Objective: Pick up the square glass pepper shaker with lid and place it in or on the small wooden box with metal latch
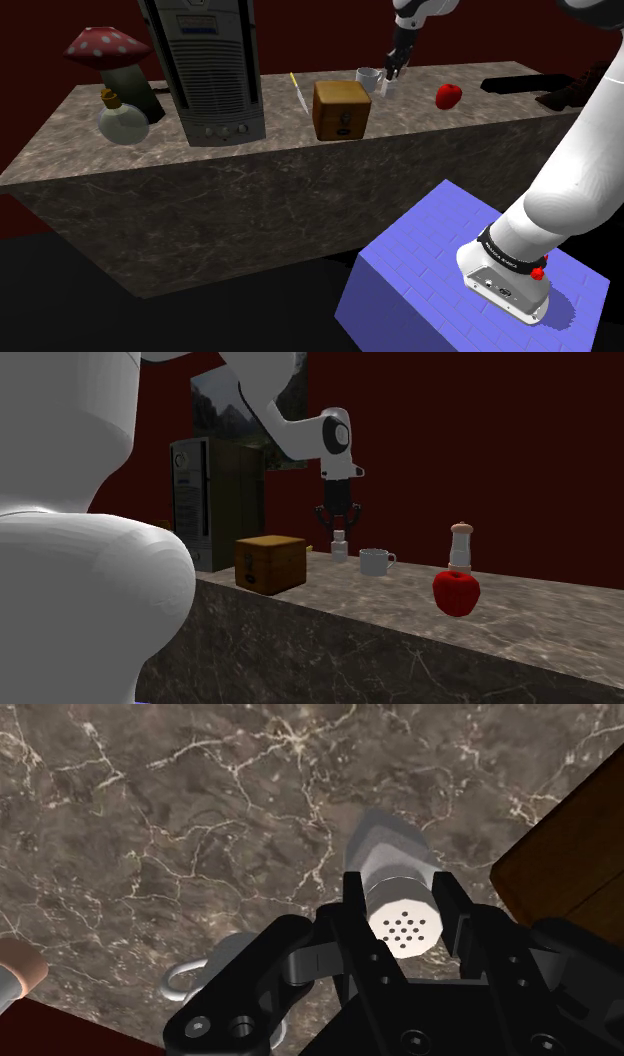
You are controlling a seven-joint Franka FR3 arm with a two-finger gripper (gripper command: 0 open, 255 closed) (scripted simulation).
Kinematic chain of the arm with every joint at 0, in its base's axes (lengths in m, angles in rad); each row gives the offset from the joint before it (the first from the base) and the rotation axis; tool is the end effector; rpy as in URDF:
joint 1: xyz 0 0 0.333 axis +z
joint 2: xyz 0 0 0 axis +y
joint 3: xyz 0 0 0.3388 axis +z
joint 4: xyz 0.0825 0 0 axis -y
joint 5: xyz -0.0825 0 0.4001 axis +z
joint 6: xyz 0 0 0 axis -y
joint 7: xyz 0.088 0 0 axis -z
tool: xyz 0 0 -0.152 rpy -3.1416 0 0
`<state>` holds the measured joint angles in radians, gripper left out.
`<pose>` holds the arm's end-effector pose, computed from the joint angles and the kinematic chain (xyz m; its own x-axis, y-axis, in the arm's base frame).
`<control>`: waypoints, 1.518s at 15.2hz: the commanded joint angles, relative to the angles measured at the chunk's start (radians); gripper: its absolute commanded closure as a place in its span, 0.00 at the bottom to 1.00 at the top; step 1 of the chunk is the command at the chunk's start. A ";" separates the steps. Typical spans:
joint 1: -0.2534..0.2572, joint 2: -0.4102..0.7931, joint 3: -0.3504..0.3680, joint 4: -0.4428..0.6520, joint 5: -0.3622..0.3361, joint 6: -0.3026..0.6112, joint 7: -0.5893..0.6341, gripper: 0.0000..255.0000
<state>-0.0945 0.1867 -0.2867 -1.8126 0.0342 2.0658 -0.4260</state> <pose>0.5975 -0.2280 0.4181 0.9975 0.0377 0.0589 0.0348 -0.9981 0.0501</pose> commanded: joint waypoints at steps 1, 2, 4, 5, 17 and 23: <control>0.000 -0.005 0.000 0.019 -0.002 -0.024 0.001 1.00; 0.000 -0.008 -0.001 0.029 -0.003 -0.036 0.002 1.00; 0.001 -0.013 -0.001 0.049 -0.005 -0.062 0.003 1.00; 0.001 -0.016 -0.001 0.059 -0.006 -0.074 0.003 1.00; -0.001 -0.028 -0.004 0.205 -0.010 -0.232 0.004 1.00; -0.004 -0.021 -0.005 0.295 -0.008 -0.315 0.002 1.00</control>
<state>-0.0984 0.1653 -0.2918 -1.5316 0.0262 1.7645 -0.4248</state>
